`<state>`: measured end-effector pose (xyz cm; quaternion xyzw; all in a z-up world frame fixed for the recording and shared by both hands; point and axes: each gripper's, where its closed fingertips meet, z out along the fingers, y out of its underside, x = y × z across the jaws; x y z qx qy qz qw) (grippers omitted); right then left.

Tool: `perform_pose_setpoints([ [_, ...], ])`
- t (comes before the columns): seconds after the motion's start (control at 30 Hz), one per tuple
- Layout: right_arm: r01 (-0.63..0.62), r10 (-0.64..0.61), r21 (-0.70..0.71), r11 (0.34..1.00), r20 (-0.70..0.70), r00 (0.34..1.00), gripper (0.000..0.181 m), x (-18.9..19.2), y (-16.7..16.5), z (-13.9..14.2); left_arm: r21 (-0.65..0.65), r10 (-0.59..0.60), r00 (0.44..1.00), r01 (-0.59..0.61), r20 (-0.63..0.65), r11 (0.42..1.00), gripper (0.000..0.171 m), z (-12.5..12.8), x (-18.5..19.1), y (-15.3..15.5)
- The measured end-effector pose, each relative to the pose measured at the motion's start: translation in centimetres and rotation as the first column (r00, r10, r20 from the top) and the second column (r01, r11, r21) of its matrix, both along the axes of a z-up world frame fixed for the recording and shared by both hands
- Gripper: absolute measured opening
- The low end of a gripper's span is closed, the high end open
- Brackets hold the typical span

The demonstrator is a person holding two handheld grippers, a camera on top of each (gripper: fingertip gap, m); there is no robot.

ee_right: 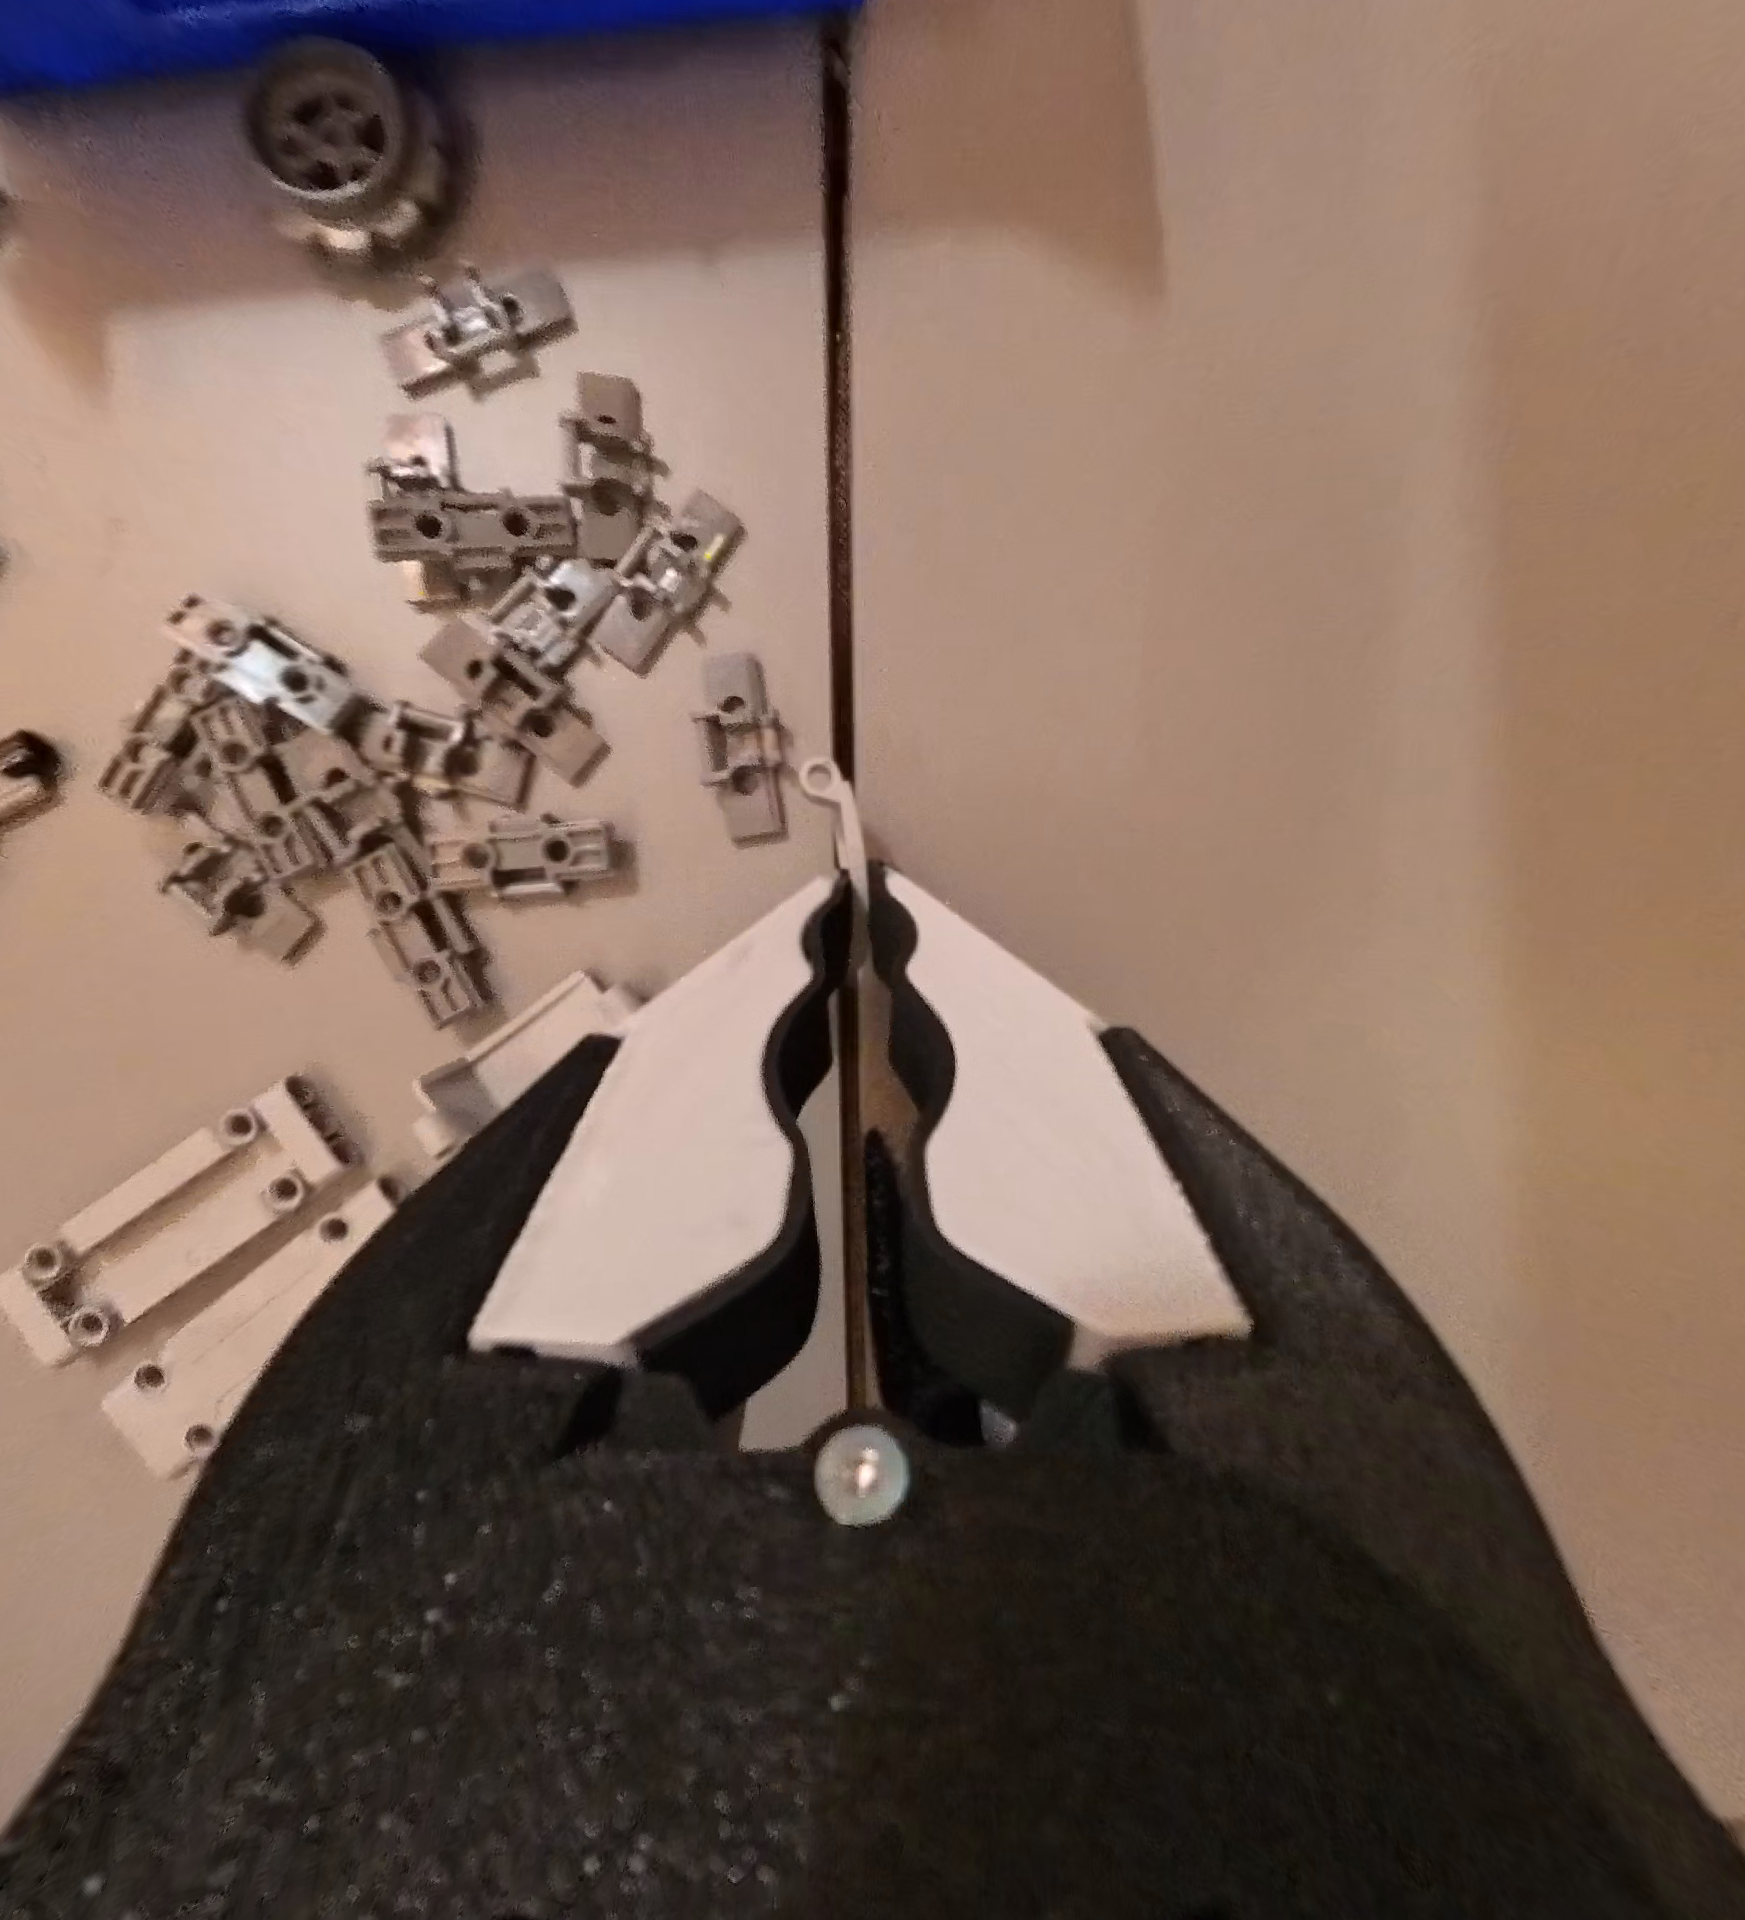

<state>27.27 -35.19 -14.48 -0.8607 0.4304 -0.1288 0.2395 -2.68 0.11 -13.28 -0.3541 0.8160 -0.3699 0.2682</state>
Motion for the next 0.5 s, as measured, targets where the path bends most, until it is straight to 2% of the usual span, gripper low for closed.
perform_pose_setpoints([
  [0.1, 0.046, -0.045, 0.034, 0.998, -0.023, 0.999, 0.001, 0.1, 0.5, -1.0, -0.002, 0.000, 1.000, 0.000, -0.003, 1.000, 0.002, -0.1, 0.0, 0.0],
  [0.33, 0.011, -0.011, -0.022, 1.000, 0.008, 1.000, 0.005, 0.1, 1.2, -0.7, 0.002, -0.004, 1.000, 0.004, -0.005, 1.000, 0.002, -0.1, -0.1, -0.1],
  [0.5, 0.048, -0.045, -0.047, 0.998, 0.048, 0.998, 0.003, 0.6, 1.4, -0.7, 0.001, -0.002, 1.000, 0.002, -0.006, 1.000, 0.002, -0.2, 0.0, 0.0],
])
